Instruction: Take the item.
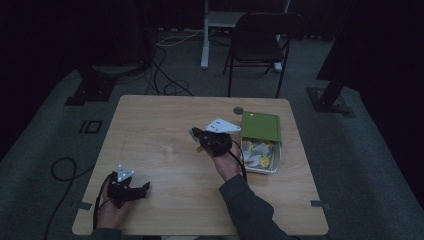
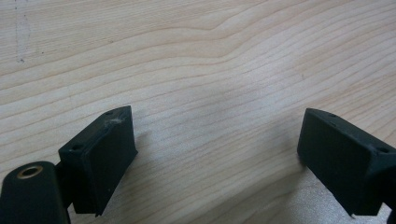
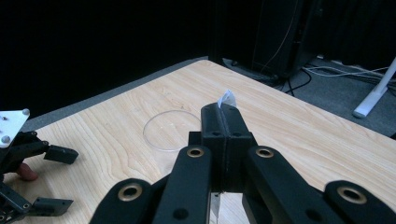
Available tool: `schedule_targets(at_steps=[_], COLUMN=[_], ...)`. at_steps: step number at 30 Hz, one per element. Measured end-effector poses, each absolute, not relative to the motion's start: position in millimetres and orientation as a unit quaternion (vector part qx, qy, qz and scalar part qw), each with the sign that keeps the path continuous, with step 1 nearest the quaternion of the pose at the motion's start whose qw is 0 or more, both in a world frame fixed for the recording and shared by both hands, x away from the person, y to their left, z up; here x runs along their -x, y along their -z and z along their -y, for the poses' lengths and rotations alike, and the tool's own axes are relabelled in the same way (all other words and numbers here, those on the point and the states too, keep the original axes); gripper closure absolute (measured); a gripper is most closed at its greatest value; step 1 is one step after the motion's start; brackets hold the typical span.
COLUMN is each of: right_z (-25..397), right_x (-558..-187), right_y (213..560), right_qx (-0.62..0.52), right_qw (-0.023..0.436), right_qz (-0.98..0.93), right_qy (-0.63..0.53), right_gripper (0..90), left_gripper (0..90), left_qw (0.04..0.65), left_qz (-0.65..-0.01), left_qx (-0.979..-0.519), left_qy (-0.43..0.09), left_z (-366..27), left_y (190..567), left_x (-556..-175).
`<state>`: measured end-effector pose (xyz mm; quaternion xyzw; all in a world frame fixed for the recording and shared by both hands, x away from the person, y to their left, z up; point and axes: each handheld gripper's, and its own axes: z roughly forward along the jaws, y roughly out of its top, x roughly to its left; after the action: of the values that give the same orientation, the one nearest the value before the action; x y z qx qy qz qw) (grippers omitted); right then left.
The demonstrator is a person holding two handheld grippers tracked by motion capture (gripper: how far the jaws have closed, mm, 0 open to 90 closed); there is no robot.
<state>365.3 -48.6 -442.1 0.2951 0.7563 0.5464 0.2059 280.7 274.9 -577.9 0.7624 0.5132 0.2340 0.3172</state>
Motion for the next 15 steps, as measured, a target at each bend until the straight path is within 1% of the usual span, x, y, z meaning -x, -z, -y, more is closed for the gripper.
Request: schedule_targets(at_steps=[9,15], right_z=[41.6,31.2], right_x=[-373.7,-376.9], right_y=[445.5,442.1], right_qx=[-0.3,-0.292], right_qw=[0.189,0.187], right_qz=[-0.752,-0.753], right_qy=[-0.556,-0.56], right_gripper=[90.0,90.0], left_gripper=[12.1,12.1], left_qw=[0.316,0.317], left_qz=[-0.513,-0.513], left_qx=[-0.763,-0.762], left_qy=[-0.234,-0.234], left_z=[-275.0,-274.9], left_y=[577.8,577.9], left_x=[-280.7,-280.7])
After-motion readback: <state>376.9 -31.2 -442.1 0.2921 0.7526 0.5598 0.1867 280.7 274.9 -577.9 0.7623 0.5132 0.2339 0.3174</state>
